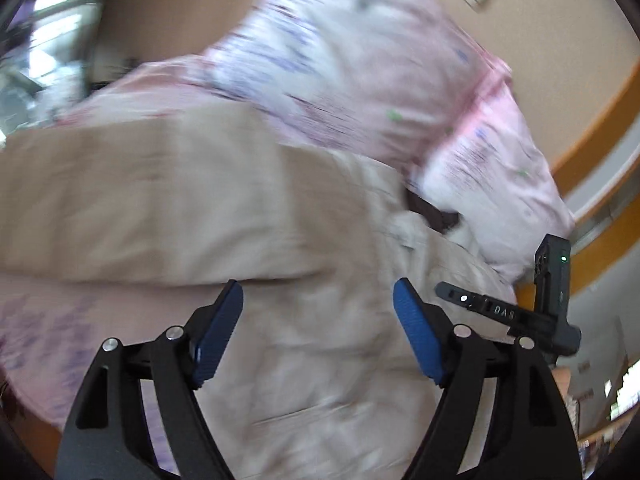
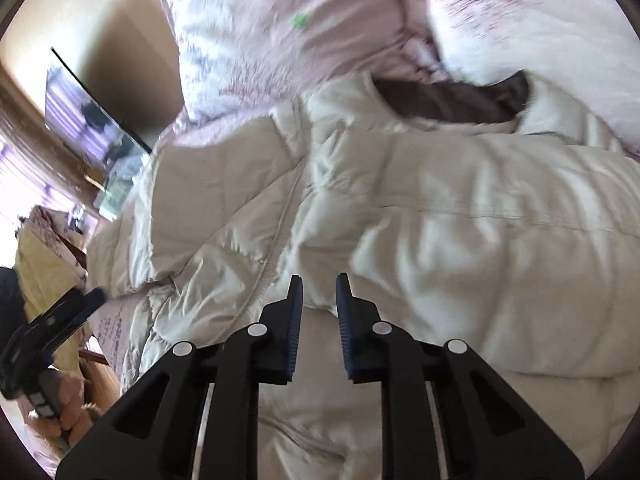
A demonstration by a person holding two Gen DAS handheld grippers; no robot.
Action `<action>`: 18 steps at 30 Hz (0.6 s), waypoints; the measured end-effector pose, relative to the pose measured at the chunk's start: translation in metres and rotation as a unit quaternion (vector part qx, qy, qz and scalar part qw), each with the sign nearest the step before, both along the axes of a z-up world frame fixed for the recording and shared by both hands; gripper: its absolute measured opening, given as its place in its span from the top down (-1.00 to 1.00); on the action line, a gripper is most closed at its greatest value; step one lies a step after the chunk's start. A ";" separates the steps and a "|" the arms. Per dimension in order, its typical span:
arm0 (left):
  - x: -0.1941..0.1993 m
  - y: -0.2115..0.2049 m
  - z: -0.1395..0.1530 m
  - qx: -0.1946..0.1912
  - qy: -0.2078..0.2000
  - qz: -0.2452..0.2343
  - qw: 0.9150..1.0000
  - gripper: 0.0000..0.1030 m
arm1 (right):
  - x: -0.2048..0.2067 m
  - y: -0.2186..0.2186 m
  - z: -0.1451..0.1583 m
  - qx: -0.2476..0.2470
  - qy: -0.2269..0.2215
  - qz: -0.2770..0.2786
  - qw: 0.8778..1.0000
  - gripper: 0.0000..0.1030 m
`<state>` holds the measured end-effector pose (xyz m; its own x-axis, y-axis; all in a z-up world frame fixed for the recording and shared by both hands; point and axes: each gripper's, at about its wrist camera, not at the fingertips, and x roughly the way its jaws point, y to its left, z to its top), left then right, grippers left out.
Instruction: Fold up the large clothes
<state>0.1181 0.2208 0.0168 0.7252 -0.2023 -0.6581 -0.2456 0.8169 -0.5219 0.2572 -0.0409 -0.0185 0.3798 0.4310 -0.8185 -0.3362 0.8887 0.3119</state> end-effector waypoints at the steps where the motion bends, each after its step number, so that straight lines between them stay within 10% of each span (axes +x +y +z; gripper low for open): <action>1: -0.009 0.012 -0.003 0.001 0.002 0.015 1.000 -0.51 | 0.004 0.008 -0.007 -0.016 0.008 0.002 1.000 0.65; 6: -0.061 0.079 -0.029 -0.034 0.017 0.106 0.994 -0.50 | 0.021 0.026 -0.033 -0.072 0.016 -0.016 0.997 0.62; 10: -0.089 0.123 -0.048 -0.070 0.018 0.178 0.981 -0.48 | 0.011 0.006 -0.012 0.005 0.039 -0.026 0.999 -0.30; 18: -0.090 0.174 -0.081 -0.145 0.023 0.262 0.954 -0.24 | -0.032 -0.019 0.023 0.034 -0.009 -0.005 0.999 -0.38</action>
<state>0.0282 0.3952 -0.0646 0.7489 0.0016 -0.6627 -0.6085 0.3978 -0.6867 0.2248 -0.0603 0.0048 0.3986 0.4817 -0.7805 -0.3340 0.8688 0.3656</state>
